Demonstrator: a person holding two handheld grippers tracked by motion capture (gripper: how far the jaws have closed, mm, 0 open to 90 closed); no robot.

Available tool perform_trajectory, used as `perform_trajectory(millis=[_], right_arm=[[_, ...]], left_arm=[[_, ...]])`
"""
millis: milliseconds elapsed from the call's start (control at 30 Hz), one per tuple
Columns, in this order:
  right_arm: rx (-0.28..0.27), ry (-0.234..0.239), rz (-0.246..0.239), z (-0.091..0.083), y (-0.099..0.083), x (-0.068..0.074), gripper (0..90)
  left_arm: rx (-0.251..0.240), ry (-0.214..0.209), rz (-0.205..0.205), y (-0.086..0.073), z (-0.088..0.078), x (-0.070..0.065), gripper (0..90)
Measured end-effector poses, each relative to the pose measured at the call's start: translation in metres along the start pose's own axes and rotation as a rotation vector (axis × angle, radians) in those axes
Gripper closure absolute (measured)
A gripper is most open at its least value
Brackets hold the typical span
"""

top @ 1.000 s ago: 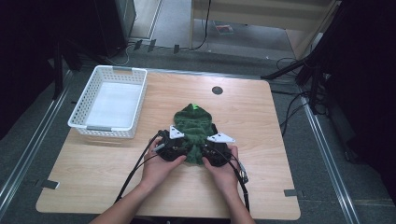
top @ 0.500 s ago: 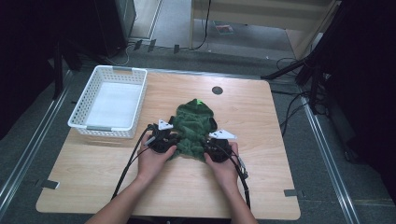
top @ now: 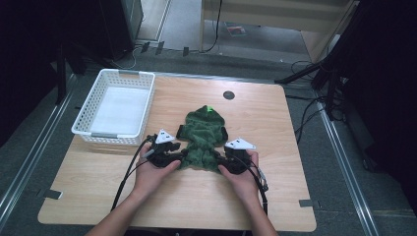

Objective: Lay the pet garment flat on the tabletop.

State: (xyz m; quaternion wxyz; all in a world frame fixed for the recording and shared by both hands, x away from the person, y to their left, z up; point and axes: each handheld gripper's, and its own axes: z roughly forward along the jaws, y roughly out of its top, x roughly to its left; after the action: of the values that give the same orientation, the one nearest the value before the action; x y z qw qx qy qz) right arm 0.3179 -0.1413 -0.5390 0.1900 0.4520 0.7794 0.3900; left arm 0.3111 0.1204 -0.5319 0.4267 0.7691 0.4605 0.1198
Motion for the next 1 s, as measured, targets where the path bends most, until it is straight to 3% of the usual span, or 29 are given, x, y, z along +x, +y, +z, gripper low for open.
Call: perform_trajectory(millis=[100,200,300,367,433,467,533,700,833,1000], right_arm=[[0.008,-0.044,0.003,0.002,-0.001,-0.005,57.5],[0.031,-0.091,0.003,0.006,-0.004,-0.011,56.9],[-0.018,-0.056,0.042,-0.001,-0.005,-0.013,55.3],[-0.055,-0.008,0.042,-0.006,-0.004,-0.009,53.2],[-0.053,0.039,0.021,-0.007,-0.004,-0.001,50.6],[-0.037,0.040,-0.004,-0.005,-0.005,0.003,49.9],[-0.003,-0.001,-0.050,-0.001,-0.007,0.007,49.3],[-0.017,-0.016,-0.017,-0.002,-0.008,-0.001,47.7],[-0.064,-0.010,-0.009,-0.013,-0.005,-0.006,41.9],[-0.116,-0.019,0.033,-0.033,-0.011,-0.019,32.9]], left_arm=[[-0.006,-0.013,0.007,-0.003,-0.006,-0.001,56.1],[-0.046,-0.030,0.021,-0.004,-0.018,-0.002,54.0],[-0.085,-0.038,0.018,-0.009,-0.033,0.000,51.9],[-0.110,-0.040,0.010,-0.016,-0.044,0.003,50.7],[-0.128,-0.041,0.004,-0.022,-0.054,0.007,49.8],[-0.134,-0.034,0.006,-0.026,-0.060,0.010,49.3],[-0.150,-0.040,-0.002,-0.034,-0.071,0.015,48.5],[-0.204,0.009,0.009,-0.055,-0.104,0.032,43.2],[-0.259,0.037,-0.039,-0.071,-0.128,0.051,39.6],[-0.310,0.077,-0.096,-0.091,-0.151,0.074,35.9]])
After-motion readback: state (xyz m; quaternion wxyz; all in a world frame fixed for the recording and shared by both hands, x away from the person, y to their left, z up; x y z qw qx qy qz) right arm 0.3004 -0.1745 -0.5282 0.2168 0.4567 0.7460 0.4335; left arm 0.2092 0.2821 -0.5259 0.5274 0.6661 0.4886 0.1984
